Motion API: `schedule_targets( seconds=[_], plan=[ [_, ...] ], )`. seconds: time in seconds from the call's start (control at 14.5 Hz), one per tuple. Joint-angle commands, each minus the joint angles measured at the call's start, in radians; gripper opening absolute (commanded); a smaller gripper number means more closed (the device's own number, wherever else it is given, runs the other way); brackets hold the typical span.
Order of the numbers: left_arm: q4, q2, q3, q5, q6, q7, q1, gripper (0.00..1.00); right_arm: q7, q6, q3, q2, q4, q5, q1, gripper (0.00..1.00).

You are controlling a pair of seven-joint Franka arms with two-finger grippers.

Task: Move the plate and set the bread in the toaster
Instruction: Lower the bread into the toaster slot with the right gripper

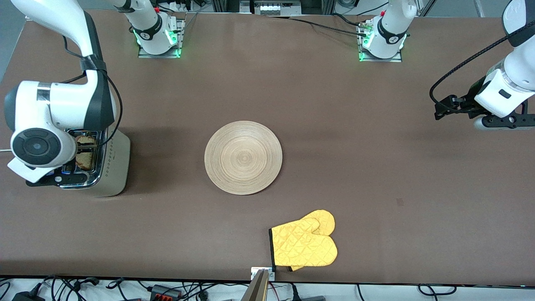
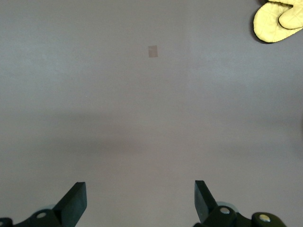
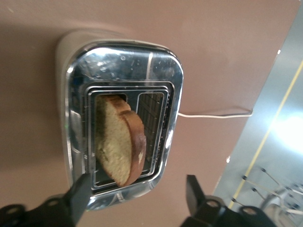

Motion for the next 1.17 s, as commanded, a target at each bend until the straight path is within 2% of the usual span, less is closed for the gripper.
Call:
schedule_targets(
  seconds=[0.0,0.07,0.21,0.41,0.69,1.1],
  plan=[
    [0.008,-0.001,0.015,-0.018,-0.008,0.005,-0.012,1.00,-0.003,0.006,0.003,-0.063,-0.005,0.097,0.001,1.00],
    [0.008,-0.001,0.015,-0.016,-0.008,0.005,-0.012,1.00,-0.011,0.006,-0.004,-0.064,0.015,0.141,-0.004,1.00],
    [0.008,-0.001,0.015,-0.018,-0.004,0.005,-0.012,1.00,-0.012,-0.008,-0.004,-0.063,0.073,0.165,-0.013,1.00],
    [0.008,0.001,0.015,-0.018,-0.003,0.005,-0.012,1.00,-0.003,-0.005,-0.009,-0.080,0.081,0.305,-0.051,1.00],
    [0.008,-0.001,0.017,-0.018,-0.003,0.005,-0.012,1.00,-0.015,-0.008,-0.010,-0.103,0.091,0.431,-0.083,1.00],
    [0.008,0.001,0.020,-0.018,-0.004,0.005,-0.012,1.00,0.000,0.004,-0.004,-0.107,0.122,0.438,-0.091,1.00]
  ],
)
